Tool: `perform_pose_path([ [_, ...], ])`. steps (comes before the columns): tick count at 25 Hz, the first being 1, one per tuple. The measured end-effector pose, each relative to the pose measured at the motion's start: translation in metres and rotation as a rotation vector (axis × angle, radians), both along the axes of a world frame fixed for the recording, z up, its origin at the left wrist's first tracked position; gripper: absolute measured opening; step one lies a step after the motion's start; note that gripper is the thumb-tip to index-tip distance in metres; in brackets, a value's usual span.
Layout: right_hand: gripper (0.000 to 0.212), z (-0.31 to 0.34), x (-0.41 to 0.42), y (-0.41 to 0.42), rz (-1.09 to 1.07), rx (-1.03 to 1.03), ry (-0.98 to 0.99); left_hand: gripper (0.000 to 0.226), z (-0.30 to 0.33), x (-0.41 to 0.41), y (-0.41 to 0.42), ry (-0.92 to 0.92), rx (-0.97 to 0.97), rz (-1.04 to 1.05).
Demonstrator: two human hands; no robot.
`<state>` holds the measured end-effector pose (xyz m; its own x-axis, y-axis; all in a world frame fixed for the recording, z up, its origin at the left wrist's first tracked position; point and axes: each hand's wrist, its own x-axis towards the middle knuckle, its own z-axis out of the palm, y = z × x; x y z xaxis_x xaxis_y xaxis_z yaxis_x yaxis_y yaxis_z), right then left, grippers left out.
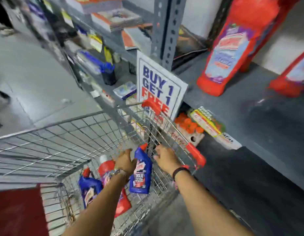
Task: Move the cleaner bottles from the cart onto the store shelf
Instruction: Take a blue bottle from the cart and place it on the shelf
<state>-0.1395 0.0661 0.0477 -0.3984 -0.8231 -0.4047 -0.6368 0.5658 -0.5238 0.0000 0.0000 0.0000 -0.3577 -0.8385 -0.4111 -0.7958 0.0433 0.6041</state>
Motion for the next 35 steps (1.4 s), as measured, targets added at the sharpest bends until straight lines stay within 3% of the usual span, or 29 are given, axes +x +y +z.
perform_pose_path([
  [6,0.042,-0.122,0.006,-0.036,0.038,0.516,-0.133,0.076,-0.117,0.000,-0.028,-0.115,0.427,-0.004],
  [9,0.040,-0.162,0.008,-0.046,0.020,0.534,-0.252,0.059,-0.148,0.003,-0.029,-0.114,0.523,-0.076],
  [11,0.038,-0.171,0.008,-0.049,-0.103,0.505,-0.279,0.032,-0.156,0.004,-0.027,0.006,0.557,0.048],
  [13,0.043,-0.169,0.007,-0.051,-0.187,0.503,-0.280,0.039,-0.147,0.005,-0.025,0.097,0.585,0.102],
  [16,0.053,-0.140,-0.002,-0.055,-0.185,0.398,-0.313,0.034,-0.124,0.005,-0.024,0.217,0.487,0.143],
  [20,0.043,-0.062,-0.017,-0.052,-0.070,0.135,-0.328,0.064,-0.051,0.000,-0.028,0.430,0.344,0.119],
  [23,0.045,0.014,-0.033,-0.023,-0.102,-0.096,-0.333,0.069,0.018,-0.014,-0.020,0.552,0.171,0.025],
  [26,0.050,0.092,-0.057,0.024,-0.140,-0.350,-0.264,0.064,0.091,-0.047,-0.001,0.678,0.074,-0.087],
  [31,0.032,0.206,-0.122,0.137,-0.290,-0.674,-0.128,0.054,0.210,-0.143,0.070,0.898,-0.033,-0.405],
  [35,0.042,0.239,-0.173,0.235,-0.513,-0.822,-0.021,0.052,0.254,-0.233,0.149,0.966,-0.100,-0.610],
])
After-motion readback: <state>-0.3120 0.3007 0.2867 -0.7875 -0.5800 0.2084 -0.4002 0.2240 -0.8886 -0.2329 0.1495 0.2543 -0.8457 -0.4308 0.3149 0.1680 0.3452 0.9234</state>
